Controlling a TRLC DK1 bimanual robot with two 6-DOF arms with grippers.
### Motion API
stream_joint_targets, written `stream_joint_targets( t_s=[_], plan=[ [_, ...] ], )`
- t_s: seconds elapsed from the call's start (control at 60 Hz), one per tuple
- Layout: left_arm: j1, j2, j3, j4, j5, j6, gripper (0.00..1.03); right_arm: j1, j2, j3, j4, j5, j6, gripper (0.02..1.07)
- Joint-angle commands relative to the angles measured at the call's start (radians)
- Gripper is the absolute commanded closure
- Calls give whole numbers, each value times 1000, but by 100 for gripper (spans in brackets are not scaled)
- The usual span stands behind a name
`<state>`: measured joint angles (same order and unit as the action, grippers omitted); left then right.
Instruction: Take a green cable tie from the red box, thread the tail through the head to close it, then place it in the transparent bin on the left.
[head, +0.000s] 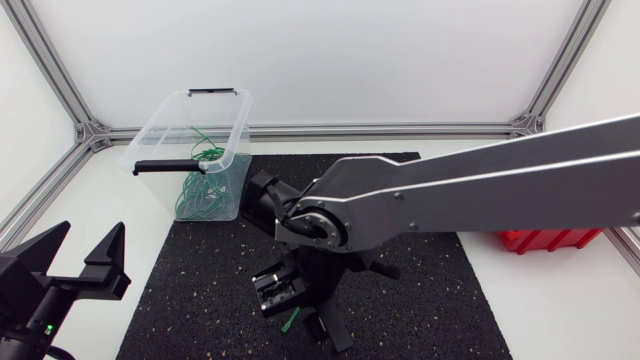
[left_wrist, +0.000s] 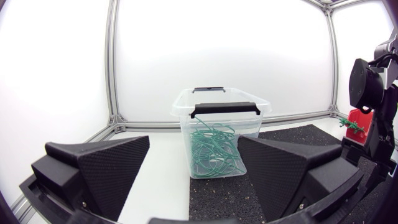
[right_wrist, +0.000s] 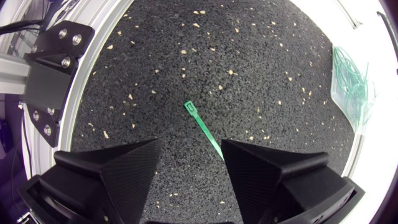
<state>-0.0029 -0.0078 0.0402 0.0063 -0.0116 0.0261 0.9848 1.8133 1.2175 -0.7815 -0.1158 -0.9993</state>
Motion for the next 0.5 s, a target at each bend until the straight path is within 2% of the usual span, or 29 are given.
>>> stream_joint_targets(
  t_s=[0.0, 0.267, 0.367, 0.483],
  plan=[
    [-3, -6, -39, -22, 5, 3, 4, 18, 41, 20, 5, -13, -32, 47],
    [-3, -6, -39, -22, 5, 3, 4, 52, 89, 31, 64, -13, -32, 48],
    [-3, -6, -39, -22, 5, 3, 4, 61, 98, 36, 77, -15, -35, 61],
    [-3, -6, -39, -22, 5, 3, 4, 60, 112, 40, 79, -15, -42, 63]
  ],
)
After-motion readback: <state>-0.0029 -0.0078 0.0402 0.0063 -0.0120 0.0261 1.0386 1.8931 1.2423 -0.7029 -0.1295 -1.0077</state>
